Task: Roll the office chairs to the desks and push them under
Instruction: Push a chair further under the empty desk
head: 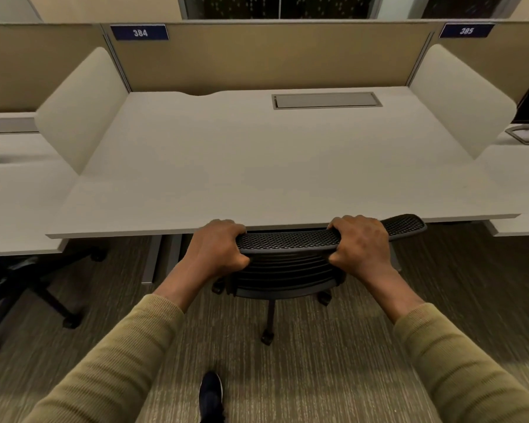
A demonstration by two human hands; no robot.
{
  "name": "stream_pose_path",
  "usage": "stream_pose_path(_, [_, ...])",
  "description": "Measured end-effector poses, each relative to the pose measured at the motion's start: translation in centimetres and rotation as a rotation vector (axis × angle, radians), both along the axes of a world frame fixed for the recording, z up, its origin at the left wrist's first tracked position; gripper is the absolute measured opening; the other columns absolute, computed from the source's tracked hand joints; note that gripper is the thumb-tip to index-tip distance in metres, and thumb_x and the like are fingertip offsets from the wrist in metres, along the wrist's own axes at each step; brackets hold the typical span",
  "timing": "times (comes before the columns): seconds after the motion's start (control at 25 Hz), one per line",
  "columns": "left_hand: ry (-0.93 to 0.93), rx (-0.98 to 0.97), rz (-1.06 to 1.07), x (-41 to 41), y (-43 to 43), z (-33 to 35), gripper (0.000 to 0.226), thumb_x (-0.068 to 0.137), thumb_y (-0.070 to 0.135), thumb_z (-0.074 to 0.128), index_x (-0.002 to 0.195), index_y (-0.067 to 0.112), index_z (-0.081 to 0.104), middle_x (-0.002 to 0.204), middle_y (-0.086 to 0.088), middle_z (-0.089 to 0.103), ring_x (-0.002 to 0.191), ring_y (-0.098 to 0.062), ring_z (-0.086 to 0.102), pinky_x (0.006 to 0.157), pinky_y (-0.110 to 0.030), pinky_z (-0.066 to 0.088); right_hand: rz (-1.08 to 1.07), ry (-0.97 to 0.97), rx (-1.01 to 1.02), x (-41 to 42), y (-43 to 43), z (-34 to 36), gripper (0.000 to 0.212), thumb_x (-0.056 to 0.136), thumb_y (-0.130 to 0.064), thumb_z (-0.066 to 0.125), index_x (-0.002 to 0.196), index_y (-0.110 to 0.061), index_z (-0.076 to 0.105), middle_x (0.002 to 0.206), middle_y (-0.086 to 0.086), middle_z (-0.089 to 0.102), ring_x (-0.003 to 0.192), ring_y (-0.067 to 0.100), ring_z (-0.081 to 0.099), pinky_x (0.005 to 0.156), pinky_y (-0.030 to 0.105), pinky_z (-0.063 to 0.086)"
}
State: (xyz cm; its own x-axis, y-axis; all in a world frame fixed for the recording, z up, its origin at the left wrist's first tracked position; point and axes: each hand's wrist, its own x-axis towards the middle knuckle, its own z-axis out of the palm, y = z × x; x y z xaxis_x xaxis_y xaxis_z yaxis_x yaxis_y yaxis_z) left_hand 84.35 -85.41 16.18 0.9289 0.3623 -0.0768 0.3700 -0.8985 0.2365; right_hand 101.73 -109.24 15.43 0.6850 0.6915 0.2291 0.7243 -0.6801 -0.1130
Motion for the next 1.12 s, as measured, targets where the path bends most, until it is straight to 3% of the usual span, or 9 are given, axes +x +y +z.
stream_pose_path(0.36, [-0.029,0.031,-0.029,3.2,1.2,-1.1,0.028,0.073,0.045,0.069,0.094,0.026,0.066,0.086,0.007,0.060,0.085,-0.019,0.054,0.069,-0.032,0.042,-0.037,-0.010,-0.008,2.0,0.7,-0.8,0.031,0.058,-0.024,0.076,0.087,-0.016,0.071,0.071,-0.001,0.063,0.066,0.026,0.058,0.069,0.036,0.042])
stream_pose_path(0.72, [-0.063,0.024,0.030,3.3,0.8,-1.1,0.035,0.072,0.046,0.071,0.099,0.024,0.068,0.088,0.005,0.062,0.085,-0.019,0.058,0.075,-0.034,0.050,-0.046,-0.013,-0.014,1.8,0.3,-0.8,0.034,0.064,-0.023,0.075,0.097,-0.016,0.071,0.081,0.001,0.066,0.076,0.027,0.060,0.079,0.039,0.043])
stream_pose_path(0.84, [-0.134,-0.014,0.090,2.6,0.5,-1.7,0.036,0.071,0.041,0.074,0.101,0.022,0.069,0.091,0.003,0.064,0.088,-0.021,0.059,0.076,-0.032,0.049,-0.095,-0.020,0.002,1.1,0.4,-1.0,0.037,0.066,-0.022,0.074,0.103,-0.016,0.071,0.092,0.003,0.069,0.088,0.029,0.062,0.091,0.043,0.041])
stream_pose_path(0.96, [-0.216,-0.081,0.092,1.4,1.1,-2.3,0.048,0.073,0.035,0.077,0.116,0.018,0.068,0.104,-0.001,0.067,0.097,-0.024,0.058,0.081,-0.030,0.043,-0.134,0.017,0.067,-0.6,0.6,-1.3,0.054,0.064,-0.025,0.077,0.116,-0.014,0.067,0.111,0.007,0.068,0.109,0.032,0.058,0.107,0.050,0.033])
stream_pose_path(1.12, [-0.315,-0.214,0.028,-1.0,2.4,-2.8,0.067,0.079,0.037,0.075,0.139,0.017,0.055,0.133,-0.003,0.060,0.122,-0.023,0.056,0.103,-0.037,0.047,-0.083,-0.014,0.059,-5.2,2.3,-2.0,0.078,0.069,-0.041,0.077,0.138,-0.014,0.052,0.139,0.013,0.053,0.136,0.036,0.041,0.119,0.060,0.017])
